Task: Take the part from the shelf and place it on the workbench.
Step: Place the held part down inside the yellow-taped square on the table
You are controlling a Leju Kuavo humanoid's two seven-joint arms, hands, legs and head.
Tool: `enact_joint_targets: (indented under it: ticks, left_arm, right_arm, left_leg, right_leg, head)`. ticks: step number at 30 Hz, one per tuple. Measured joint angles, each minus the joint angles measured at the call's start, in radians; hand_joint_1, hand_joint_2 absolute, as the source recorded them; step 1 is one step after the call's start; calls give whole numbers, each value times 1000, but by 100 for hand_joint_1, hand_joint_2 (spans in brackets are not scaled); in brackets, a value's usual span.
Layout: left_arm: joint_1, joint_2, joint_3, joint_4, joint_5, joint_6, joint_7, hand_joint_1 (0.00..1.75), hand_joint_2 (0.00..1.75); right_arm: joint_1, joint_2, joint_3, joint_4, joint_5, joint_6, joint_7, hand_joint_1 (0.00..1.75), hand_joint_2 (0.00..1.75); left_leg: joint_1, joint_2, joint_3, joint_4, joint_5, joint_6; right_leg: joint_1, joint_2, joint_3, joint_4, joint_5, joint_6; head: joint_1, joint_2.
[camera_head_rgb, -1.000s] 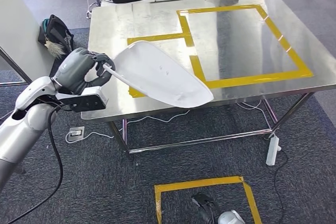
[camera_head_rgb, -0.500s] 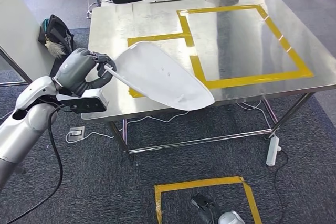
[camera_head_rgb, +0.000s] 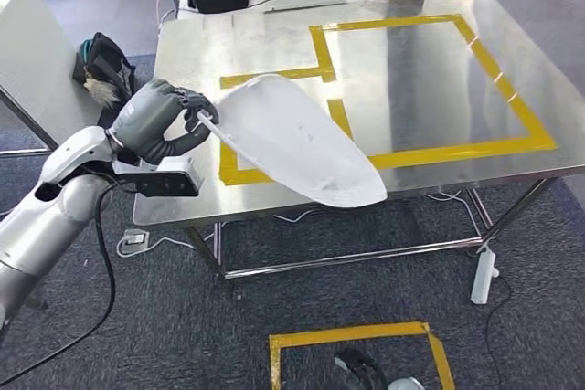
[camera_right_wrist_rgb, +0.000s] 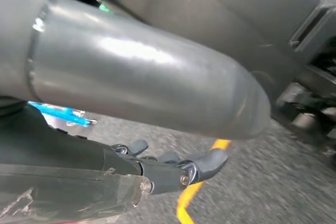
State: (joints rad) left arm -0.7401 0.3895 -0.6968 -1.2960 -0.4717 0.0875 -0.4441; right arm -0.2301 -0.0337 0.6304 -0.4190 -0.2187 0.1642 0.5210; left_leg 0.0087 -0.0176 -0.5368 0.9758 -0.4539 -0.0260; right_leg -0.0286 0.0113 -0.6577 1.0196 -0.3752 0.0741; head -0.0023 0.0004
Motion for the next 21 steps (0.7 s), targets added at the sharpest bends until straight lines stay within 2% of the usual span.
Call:
enact_joint_targets:
  ticks: [2, 4, 5, 7, 8, 9, 10, 12, 13, 14, 15, 17, 18, 19, 21]
  left_arm:
    - [-1, -1, -7, 0, 0, 1, -2, 175, 175]
    - [-5, -2, -13, 0, 2, 3, -2, 175, 175]
    - [-7, -2, -15, 0, 3, 5, -2, 175, 175]
    - [-6, -3, -19, 1, 8, 7, 0, 175, 175]
    - [-3, -4, -21, 2, 10, 7, 3, 175, 175]
    - [0, -5, -22, 3, 14, 7, 5, 175, 175]
    - [2, -5, -22, 4, 18, 7, 7, 175, 175]
    - [0, -6, -21, 4, 24, 6, 10, 175, 175]
    - [-2, -7, -21, 4, 26, 4, 12, 175, 175]
    - [-4, -10, -22, 5, 26, 1, 16, 175, 175]
    - [-5, -13, -23, 5, 26, -2, 18, 175, 175]
    - [-5, -20, -26, 5, 26, -7, 22, 175, 175]
    - [-5, -22, -27, 5, 26, -10, 23, 175, 175]
    - [-6, -24, -30, 5, 25, -12, 23, 175, 175]
    - [-7, -27, -37, 6, 23, -14, 23, 175, 175]
  right_arm:
    - [0, 0, 0, 0, -3, 0, 1, 0, 0]
    - [-2, 0, 0, 0, -5, 0, 3, 0, 0]
    - [-3, -1, 0, 1, -7, 0, 4, 0, 0]
    - [-3, -1, 0, 1, -11, 0, 4, 0, 0]
    - [-1, -1, 0, 2, -13, 0, 4, 0, 0]
    - [0, -1, 0, 2, -15, 0, 4, 0, 0]
    - [1, -1, 0, 2, -16, 0, 5, 0, 0]
    - [0, -1, 0, 2, -19, 0, 6, 0, 0]
    - [-2, -1, 0, 2, -20, 0, 6, 0, 0]
    - [-4, -2, 0, 2, -22, 0, 6, 0, 0]
    - [-5, -2, 0, 2, -23, -1, 6, 0, 0]
    - [-6, -2, 0, 3, -27, -1, 5, 0, 0]
    - [-6, -2, 0, 3, -29, -1, 5, 0, 0]
    - [-6, -2, 0, 3, -31, -1, 5, 0, 0]
    - [-9, -2, 0, 3, -33, -1, 5, 0, 0]
  left_leg:
    - [1, 1, -1, 5, -9, -6]
    - [2, 5, -31, 64, -41, -15]
    - [3, 7, -65, 126, -65, -19]
    - [4, 7, -155, 267, -108, -23]
    - [4, 7, -186, 305, -107, -23]
    - [5, 7, -199, 306, -83, -22]
    - [6, 7, -192, 267, -40, -20]
    - [7, 10, -144, 136, 52, -20]
    - [8, 12, -120, 77, 71, -19]
    - [9, 14, -105, 39, 78, -20]
    - [9, 14, -98, 22, 73, -21]
    - [9, 11, -96, 15, 70, -20]
    - [8, 9, -96, 15, 70, -16]
    - [8, 7, -96, 15, 69, -12]
    - [7, 5, -96, 15, 68, -6]
  right_leg:
    - [-1, 2, -2, 7, -8, -15]
    - [-5, 4, 3, 7, -16, -28]
    - [-5, 4, 5, 7, -20, -33]
    - [-5, 3, 9, 6, -27, -39]
    - [-5, 3, 13, 7, -31, -40]
    - [-5, 3, 19, 7, -35, -39]
    - [-6, 3, 25, 7, -40, -37]
    - [-6, 4, 38, 7, -49, -29]
    - [-4, 6, 40, 9, -53, -24]
    - [-1, 6, 40, 10, -56, -26]
    - [3, 7, 38, 11, -57, -34]
    - [6, 4, 39, 7, -55, -57]
    - [7, 2, 42, 2, -53, -62]
    - [7, 0, 46, -3, -52, -62]
    - [6, -3, 52, -13, -49, -54]
  head:
    - [-5, 0]
    - [-10, 0]
    - [-12, 0]
    - [-13, 0]
    - [-13, 0]
    - [-13, 0]
    - [-13, 0]
    - [-14, 0]
    - [-15, 0]
    - [-15, 0]
    - [-16, 0]
    - [-15, 0]
    - [-15, 0]
    - [-15, 0]
    - [-15, 0]
